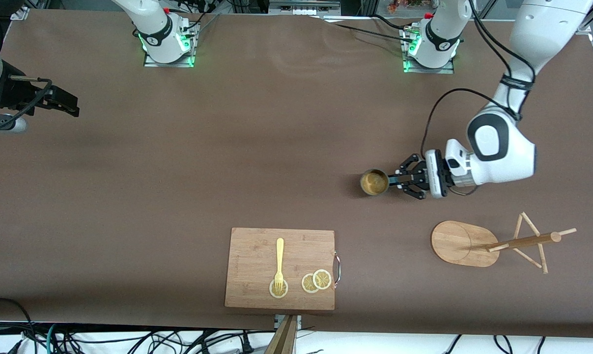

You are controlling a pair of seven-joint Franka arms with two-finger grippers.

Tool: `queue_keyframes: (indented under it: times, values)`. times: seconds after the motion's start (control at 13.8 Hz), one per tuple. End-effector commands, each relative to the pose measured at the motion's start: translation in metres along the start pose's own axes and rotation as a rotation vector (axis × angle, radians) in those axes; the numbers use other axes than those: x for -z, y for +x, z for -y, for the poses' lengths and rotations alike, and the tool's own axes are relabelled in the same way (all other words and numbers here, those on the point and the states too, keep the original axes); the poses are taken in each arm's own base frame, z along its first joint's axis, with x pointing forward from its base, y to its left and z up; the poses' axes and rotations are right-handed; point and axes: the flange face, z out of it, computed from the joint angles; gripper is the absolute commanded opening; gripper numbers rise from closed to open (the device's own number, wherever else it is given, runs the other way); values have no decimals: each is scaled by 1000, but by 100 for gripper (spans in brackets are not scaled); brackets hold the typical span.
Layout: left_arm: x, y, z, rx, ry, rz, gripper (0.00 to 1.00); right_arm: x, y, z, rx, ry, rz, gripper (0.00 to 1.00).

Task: Pass cup and hang on rack
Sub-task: 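Lift the mug with the left gripper and carry it toward the rack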

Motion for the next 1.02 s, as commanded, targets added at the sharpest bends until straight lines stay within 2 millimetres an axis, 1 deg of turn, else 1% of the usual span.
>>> queue_keyframes:
  times: [0.0, 0.15, 0.22, 0.29, 0.36, 0.51, 0.58, 0.65, 0.73, 0.87, 0.94]
  values:
    - [54, 0, 0, 113, 4, 58, 0, 5, -1, 2, -8, 24, 5, 100]
    - [85, 0, -10, 232, 1, 118, 0, 4, -1, 2, -8, 24, 7, 100]
    - [97, 4, -18, 293, -8, 142, 0, 4, -1, 2, -8, 24, 7, 100]
    - [113, 7, -25, 353, -1, 173, 0, 4, -1, 2, -8, 24, 7, 100]
    - [128, 5, -31, 436, 5, 209, 0, 5, -2, 2, -8, 24, 5, 100]
    - [155, 18, -48, 591, 57, 300, 0, 6, -2, 2, -8, 24, 4, 100]
    - [169, 29, -56, 667, 125, 358, 0, 5, -1, 2, -8, 24, 5, 100]
    - [178, 35, -59, 759, 179, 392, 0, 6, -2, 2, -8, 24, 4, 100]
    - [184, 42, -62, 880, 197, 413, 0, 5, -1, 2, -8, 24, 5, 100]
    - [200, 57, -58, 1063, 235, 411, 0, 5, -1, 2, -8, 24, 5, 100]
    - [207, 59, -52, 1137, 239, 405, 0, 5, -1, 2, -6, 24, 5, 100]
